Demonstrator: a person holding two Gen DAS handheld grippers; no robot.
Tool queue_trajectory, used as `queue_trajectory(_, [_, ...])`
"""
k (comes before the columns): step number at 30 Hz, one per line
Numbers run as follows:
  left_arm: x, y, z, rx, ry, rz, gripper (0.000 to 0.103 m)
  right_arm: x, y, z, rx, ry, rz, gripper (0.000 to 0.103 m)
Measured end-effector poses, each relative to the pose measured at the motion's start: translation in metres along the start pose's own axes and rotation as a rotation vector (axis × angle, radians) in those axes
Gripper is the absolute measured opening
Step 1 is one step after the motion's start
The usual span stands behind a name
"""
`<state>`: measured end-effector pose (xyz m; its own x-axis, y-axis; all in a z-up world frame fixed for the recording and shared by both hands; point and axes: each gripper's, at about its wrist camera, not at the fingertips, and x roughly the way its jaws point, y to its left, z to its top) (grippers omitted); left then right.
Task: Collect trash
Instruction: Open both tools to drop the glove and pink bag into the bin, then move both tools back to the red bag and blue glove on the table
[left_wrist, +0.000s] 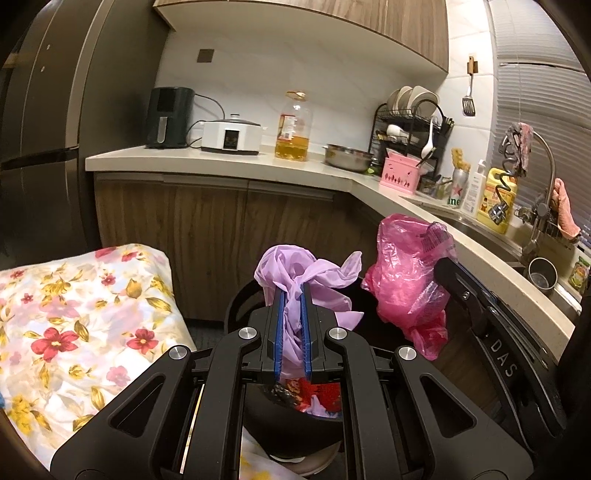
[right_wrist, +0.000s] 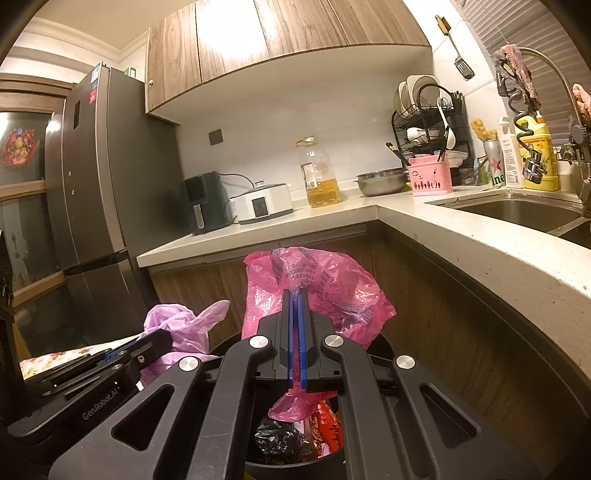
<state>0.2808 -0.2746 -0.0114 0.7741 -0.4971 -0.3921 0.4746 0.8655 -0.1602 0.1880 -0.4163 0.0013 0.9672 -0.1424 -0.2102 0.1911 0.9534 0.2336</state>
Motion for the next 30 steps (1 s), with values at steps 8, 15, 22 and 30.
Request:
queue_trajectory(8, [0.009,-0.006,-0.003,0.019,0.020,-0.010,0.009,0.007,-0.008,0.001,0.010,0.013,0.016,0.017])
queue_trajectory(15, [0.013,-0.008,-0.006,0.031,0.038,-0.015,0.028,0.006,-0.013,0.000,0.028,0.019,-0.007,0.025])
queue_trajectory(22, [0.001,-0.001,-0.009,0.011,0.021,0.015,0.050,0.000,-0.011,-0.001,0.025,0.016,-0.018,0.034])
queue_trajectory(30, [-0.033,0.019,-0.013,-0.016,-0.024,0.120,0.069,-0.010,-0.001,-0.007,0.018,0.027,-0.011,0.051])
